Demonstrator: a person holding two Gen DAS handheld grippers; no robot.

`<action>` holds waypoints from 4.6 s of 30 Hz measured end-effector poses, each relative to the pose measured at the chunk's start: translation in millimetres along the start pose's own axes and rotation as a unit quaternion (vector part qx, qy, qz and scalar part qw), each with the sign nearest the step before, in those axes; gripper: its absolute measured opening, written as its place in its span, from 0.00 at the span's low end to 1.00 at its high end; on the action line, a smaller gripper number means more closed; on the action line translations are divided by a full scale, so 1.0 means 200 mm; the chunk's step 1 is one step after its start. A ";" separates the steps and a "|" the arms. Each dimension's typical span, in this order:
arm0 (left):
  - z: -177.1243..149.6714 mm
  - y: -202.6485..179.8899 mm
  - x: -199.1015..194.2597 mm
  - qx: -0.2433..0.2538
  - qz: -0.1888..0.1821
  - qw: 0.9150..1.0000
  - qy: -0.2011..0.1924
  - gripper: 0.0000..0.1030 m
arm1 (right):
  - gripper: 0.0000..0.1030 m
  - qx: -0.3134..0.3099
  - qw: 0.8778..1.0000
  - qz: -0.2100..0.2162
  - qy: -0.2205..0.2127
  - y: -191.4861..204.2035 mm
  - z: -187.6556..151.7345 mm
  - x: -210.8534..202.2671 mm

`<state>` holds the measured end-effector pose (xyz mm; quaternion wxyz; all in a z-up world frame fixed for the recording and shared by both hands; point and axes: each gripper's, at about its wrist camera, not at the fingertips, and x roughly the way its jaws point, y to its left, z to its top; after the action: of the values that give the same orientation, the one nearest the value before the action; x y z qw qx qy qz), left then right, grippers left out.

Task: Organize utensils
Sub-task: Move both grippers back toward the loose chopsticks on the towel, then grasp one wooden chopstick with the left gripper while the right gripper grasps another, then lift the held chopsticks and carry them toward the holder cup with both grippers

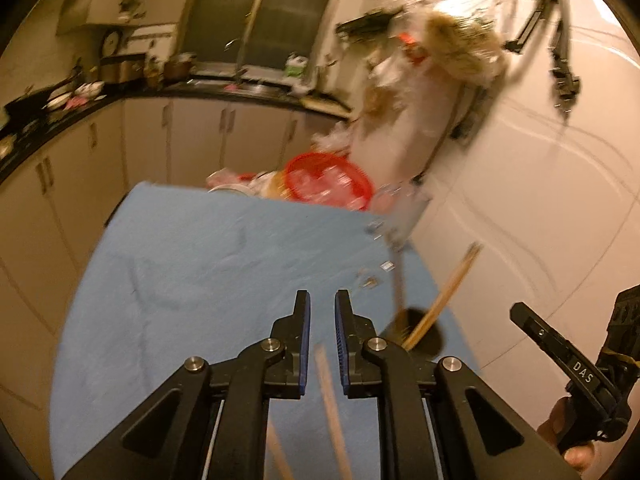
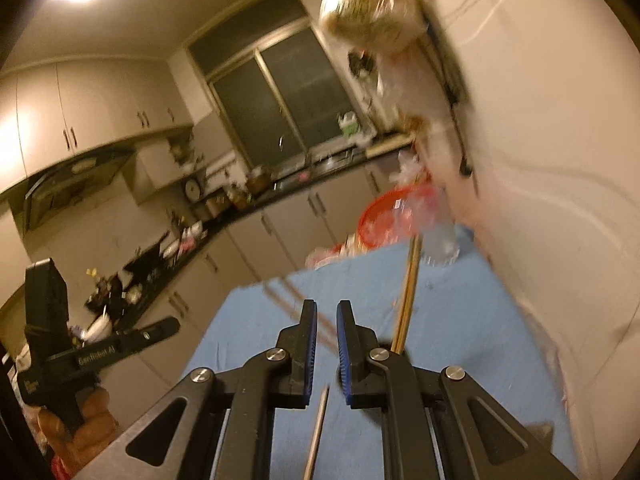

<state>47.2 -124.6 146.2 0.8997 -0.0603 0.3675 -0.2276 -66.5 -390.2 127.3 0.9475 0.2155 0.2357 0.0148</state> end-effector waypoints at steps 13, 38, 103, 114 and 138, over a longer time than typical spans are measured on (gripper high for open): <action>-0.40 0.72 0.27 -0.143 0.087 0.975 0.147 0.21 | 0.11 -0.011 0.994 0.008 0.109 0.04 -0.32 0.27; -0.56 0.70 0.44 -0.073 0.184 0.965 0.170 0.08 | 0.18 -0.046 0.964 -0.068 0.253 0.17 -0.57 0.82; -0.18 0.26 -0.29 -0.004 0.100 0.994 -0.031 0.07 | 0.07 -0.102 0.994 0.033 0.002 0.56 -0.19 0.18; -0.19 0.22 -0.31 0.007 0.096 0.995 -0.034 0.07 | 0.07 -0.094 0.995 0.033 -0.010 0.54 -0.19 0.13; -0.18 0.16 -0.29 0.027 0.092 0.995 -0.028 0.07 | 0.07 -0.077 0.997 0.030 -0.011 0.50 -0.18 0.08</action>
<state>-1.9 -67.6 148.7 0.9281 -0.0086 0.3399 -0.1518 -61.3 -282.9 133.6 0.9628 0.1495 0.2172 0.0593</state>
